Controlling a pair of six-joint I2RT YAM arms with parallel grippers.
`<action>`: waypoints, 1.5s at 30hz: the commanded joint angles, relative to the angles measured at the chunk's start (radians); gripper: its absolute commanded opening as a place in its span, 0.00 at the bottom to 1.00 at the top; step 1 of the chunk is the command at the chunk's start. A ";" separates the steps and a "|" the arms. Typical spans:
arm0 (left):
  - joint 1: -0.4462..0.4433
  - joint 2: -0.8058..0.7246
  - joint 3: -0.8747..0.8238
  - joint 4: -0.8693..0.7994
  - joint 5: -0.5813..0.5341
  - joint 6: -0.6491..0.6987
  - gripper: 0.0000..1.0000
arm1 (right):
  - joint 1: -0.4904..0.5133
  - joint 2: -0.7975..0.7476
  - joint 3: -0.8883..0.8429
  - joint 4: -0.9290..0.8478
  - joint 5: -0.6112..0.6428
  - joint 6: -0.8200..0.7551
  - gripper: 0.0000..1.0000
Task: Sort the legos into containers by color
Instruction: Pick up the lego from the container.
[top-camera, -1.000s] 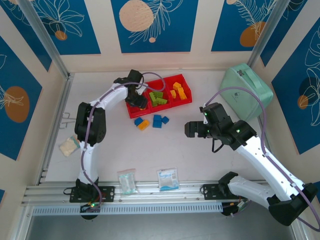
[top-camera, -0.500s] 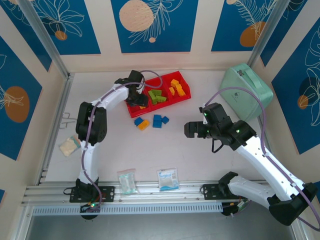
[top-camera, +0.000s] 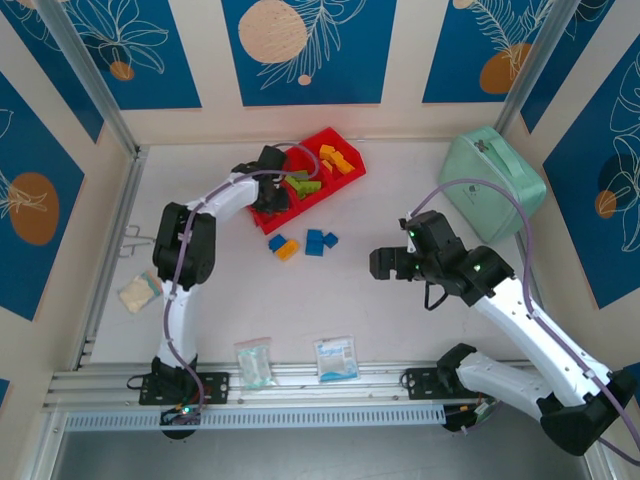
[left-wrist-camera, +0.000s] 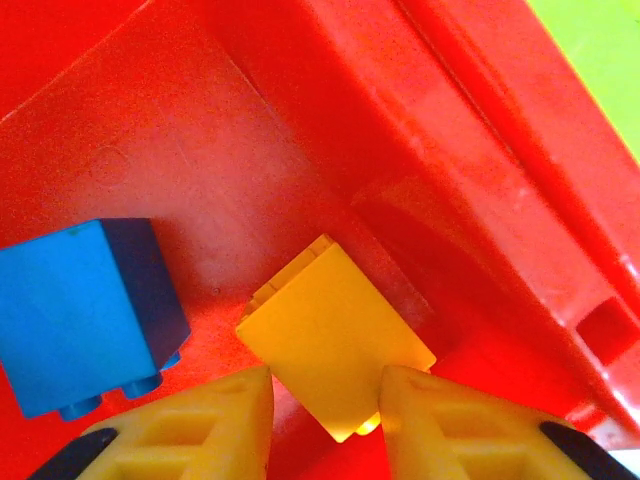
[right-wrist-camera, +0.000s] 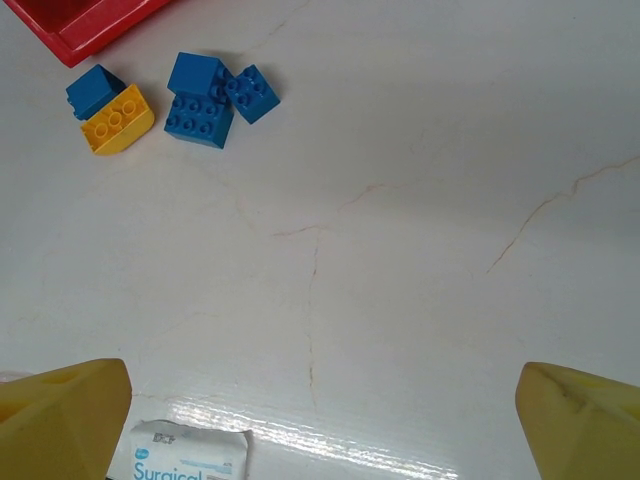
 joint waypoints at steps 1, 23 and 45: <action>0.003 -0.070 -0.079 0.078 0.061 0.046 0.37 | 0.002 -0.026 -0.018 0.011 0.015 0.015 0.99; 0.083 -0.079 0.047 -0.115 0.349 0.788 0.68 | -0.017 -0.002 0.048 -0.022 0.029 0.007 0.99; 0.119 0.095 0.137 -0.147 0.232 0.901 0.62 | -0.026 0.042 0.089 -0.038 0.029 0.004 0.99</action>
